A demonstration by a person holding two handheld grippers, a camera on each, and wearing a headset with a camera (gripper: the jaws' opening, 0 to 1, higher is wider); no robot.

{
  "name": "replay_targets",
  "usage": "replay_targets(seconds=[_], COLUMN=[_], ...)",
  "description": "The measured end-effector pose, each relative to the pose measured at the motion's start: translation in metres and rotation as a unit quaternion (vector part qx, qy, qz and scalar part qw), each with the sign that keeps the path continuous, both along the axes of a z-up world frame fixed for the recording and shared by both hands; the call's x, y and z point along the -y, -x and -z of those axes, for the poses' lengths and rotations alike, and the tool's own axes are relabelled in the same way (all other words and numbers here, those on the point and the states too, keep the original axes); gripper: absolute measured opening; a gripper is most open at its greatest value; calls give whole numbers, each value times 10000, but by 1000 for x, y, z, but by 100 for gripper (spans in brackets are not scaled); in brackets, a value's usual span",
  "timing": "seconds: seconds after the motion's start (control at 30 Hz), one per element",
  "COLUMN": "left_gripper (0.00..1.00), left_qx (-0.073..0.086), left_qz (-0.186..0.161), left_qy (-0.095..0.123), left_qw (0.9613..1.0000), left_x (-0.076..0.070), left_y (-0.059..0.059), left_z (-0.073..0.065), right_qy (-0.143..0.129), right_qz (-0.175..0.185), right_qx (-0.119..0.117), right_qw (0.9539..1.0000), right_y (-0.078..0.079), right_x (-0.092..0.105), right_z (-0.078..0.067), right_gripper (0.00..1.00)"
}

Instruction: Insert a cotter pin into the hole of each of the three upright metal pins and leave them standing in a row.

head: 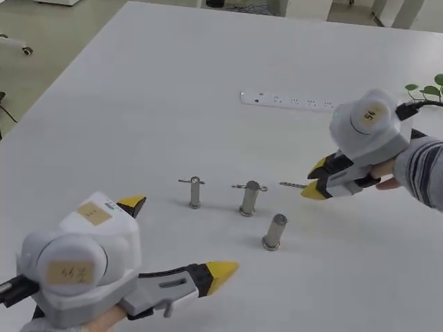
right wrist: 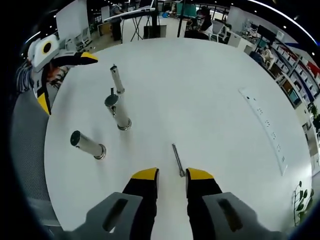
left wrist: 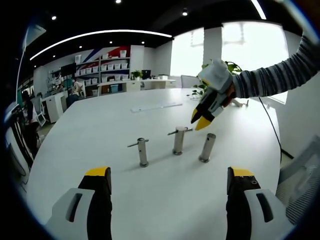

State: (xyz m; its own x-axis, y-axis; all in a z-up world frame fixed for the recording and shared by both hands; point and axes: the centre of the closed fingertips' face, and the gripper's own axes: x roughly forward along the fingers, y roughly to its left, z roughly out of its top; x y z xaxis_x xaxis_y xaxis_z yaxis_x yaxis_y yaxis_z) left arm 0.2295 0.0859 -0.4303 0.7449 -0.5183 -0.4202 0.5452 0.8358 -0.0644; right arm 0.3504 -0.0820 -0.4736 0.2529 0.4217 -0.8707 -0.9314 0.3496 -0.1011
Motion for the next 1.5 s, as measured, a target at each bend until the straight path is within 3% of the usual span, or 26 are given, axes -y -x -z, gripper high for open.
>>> replay_targets(seconds=[0.23,0.33,0.57,0.63,0.87,1.1,1.27,1.5], left_gripper=[94,94,93,93,91,88,84,82], left_qx=[-76,-90,-121,-123,-105,-128,-140,-81], left_qz=[2,11,69,82,138,210,251,362], left_qy=[-33,-35,-47,-40,-25,-32,85,147], left_qw=[10000,10000,9999,9999,9998,9997,9996,9992], left_x=[-2,-2,0,1,2,4,7,16], left_y=[2,2,4,4,5,4,2,-1], left_z=[6,7,8,8,6,4,-2,-11], right_qy=[-40,149,285,476,686,630,447,306], right_qz=[58,-36,-140,-258,-444,-441,-193,-287], right_qx=[-296,-253,-348,-239,-176,-32,132,333], right_qw=[9995,9996,9989,9982,9965,9970,9987,9986], right_y=[-9,-11,-10,-12,-12,-12,-9,11], right_x=[1,4,0,1,1,6,8,8], right_z=[12,16,18,18,18,15,3,-16], right_gripper=[12,9,1,0,0,0,0,0])
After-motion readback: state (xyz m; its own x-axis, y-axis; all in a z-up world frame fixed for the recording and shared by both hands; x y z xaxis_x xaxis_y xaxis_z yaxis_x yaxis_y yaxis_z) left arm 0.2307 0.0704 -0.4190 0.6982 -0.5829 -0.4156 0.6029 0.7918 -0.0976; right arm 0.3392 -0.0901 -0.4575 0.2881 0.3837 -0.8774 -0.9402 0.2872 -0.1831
